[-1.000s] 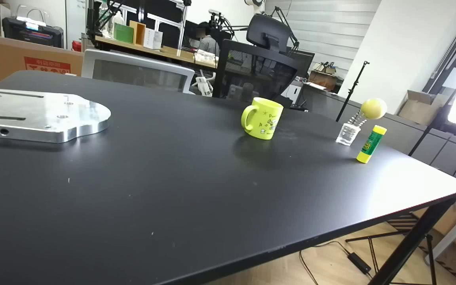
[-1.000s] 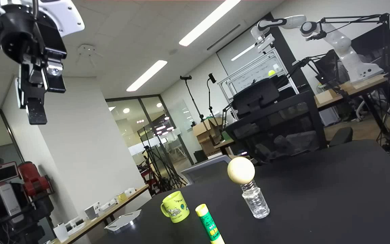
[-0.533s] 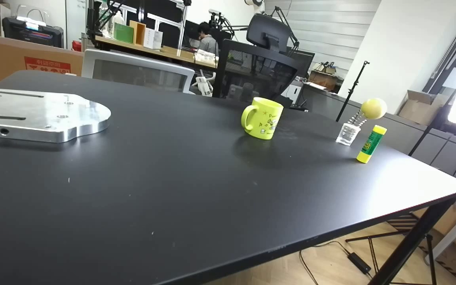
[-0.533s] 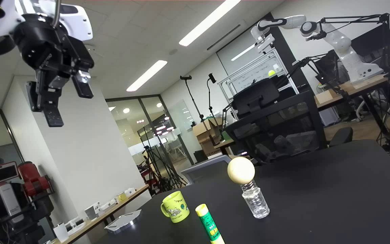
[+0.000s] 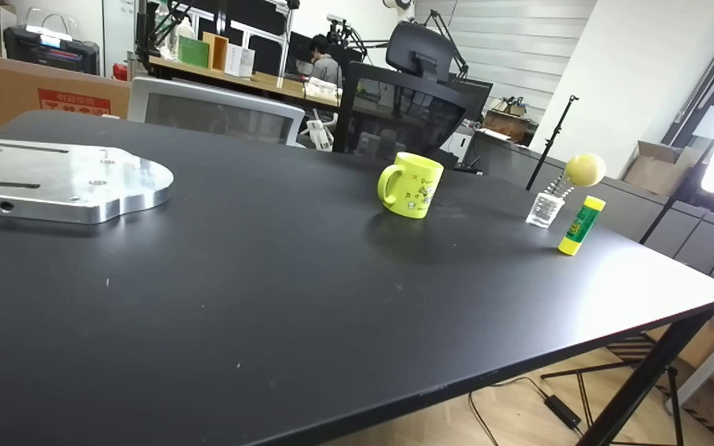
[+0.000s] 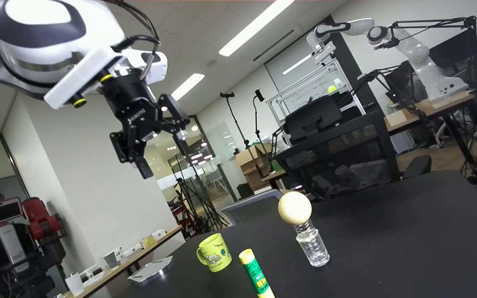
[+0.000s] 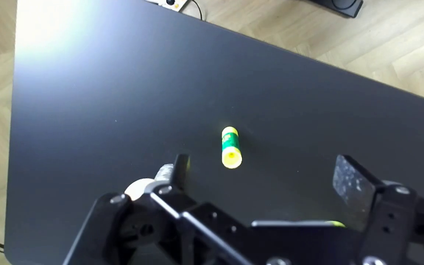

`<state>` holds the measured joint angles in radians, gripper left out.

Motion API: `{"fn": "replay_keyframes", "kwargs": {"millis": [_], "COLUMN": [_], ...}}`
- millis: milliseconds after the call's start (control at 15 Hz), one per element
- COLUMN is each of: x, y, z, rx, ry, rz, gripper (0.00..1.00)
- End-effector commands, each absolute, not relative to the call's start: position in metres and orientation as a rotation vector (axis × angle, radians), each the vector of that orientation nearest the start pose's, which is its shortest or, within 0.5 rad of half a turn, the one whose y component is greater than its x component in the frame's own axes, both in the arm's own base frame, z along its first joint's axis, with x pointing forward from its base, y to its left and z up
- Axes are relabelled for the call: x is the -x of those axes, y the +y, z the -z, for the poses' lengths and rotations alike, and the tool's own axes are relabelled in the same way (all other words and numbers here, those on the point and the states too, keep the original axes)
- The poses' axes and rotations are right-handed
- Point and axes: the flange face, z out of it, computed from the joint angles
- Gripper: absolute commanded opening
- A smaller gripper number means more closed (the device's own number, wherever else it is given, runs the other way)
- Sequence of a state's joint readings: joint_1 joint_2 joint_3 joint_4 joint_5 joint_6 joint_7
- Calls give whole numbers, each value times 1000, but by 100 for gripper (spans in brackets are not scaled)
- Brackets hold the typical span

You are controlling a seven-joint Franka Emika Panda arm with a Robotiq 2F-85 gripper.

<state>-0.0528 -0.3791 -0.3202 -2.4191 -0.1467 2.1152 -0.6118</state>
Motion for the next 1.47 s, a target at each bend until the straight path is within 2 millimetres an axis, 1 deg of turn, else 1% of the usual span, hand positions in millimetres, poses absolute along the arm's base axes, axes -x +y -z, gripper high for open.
{"fn": "replay_keyframes", "kwargs": {"millis": [0,133,200,333,400,533,600,667,733,933,1133,1400], "x": [-453,-474,-449,-465,-469,-472,-475,-482,-489,-500,-509,-510], "y": [-164,-160,-160,-157,-157,-158,-161,-163,-166,-171,-165,-150], "z": [-418,-397,-406,-390,-386,-387,-388,-383,-370,-338,-303,-265], "rx": [3148,3169,3148,3157,3158,3162,3174,3165,3179,3164,3150,3129], "ry": [-474,-473,-519,-525,-526,-523,-501,-447,-404,-328,-298,-316], "rz": [91,46,80,39,28,30,63,152,160,216,190,131], "gripper": [100,100,100,100,100,100,100,100,100,100,100,100]}}
